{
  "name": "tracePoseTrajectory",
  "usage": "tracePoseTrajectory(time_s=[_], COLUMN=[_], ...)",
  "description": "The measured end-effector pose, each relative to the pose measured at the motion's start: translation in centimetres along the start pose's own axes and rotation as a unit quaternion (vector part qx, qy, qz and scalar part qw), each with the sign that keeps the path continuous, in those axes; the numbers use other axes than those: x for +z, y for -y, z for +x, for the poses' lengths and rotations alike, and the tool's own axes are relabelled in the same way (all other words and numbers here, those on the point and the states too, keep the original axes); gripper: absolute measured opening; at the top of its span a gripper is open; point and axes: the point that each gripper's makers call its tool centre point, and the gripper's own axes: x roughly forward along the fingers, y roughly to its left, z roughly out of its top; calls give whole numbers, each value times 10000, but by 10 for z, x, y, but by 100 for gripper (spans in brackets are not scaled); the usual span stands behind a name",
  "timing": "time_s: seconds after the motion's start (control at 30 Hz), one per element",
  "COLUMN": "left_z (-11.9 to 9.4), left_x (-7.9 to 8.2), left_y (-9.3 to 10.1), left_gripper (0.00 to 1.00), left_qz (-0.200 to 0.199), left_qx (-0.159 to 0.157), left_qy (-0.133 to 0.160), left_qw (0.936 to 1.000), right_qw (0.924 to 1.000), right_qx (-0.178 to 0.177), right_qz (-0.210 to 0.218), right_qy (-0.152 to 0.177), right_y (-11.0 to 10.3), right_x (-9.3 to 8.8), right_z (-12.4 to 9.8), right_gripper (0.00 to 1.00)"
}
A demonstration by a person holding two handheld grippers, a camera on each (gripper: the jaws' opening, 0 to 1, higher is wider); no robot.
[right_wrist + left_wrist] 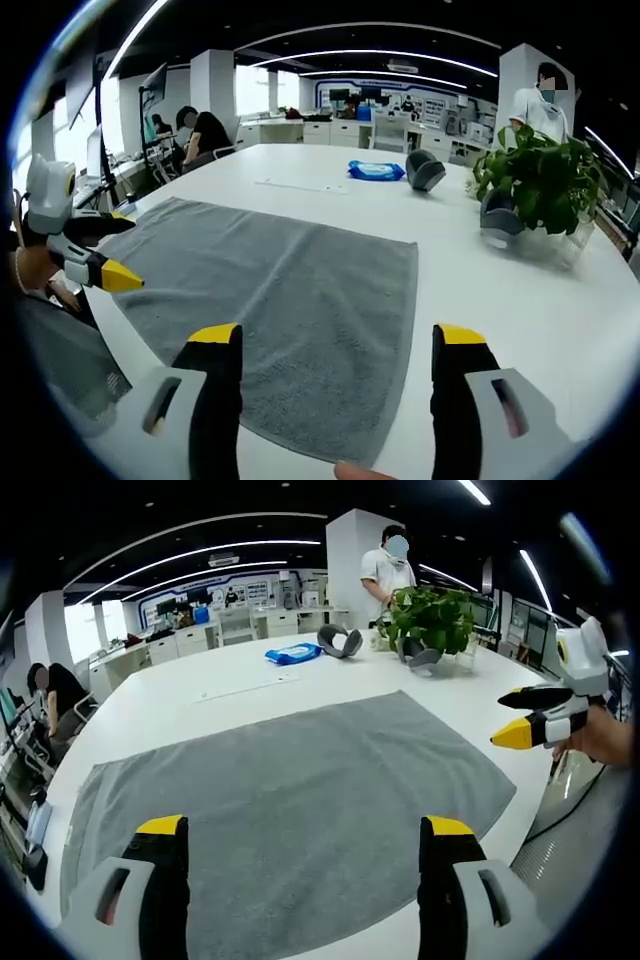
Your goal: Fold the towel on the table until its edges align and the towel forms a compact rectangular stack.
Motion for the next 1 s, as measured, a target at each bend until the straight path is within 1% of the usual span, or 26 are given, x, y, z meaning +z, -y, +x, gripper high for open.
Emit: tracePoseTrajectory(time_s=[0.17,0.37,0.53,0.6,0.9,0.97,1.0], left_z=[0,0,0,0,0,1,1], left_x=[1,-1,-2,-2,-4,-4,-3], left_y=[0,-1,1,2,4,5,5], left_gripper=[98,96,95,95,94,93,93], left_qz=[-9,6,-30,-31,31,-6,-20], left_qx=[1,9,-18,-40,-90,-111,-124], left_qy=[22,-29,-30,-45,-104,-97,-93], left_qw=[10000,10000,10000,10000,9999,9999,9999], right_qw=[10000,9997,9996,9994,9982,9978,9975], right_qx=[-72,-102,-158,-100,-153,-181,-186], right_qz=[38,215,225,341,567,594,608], right_qy=[28,37,43,-15,-149,-219,-295], right_y=[4,8,10,10,15,17,18], right_x=[1,1,2,-1,-8,-11,-14], right_z=[-1,-2,-3,-3,-3,-2,-2], right_gripper=[77,74,71,69,66,64,60])
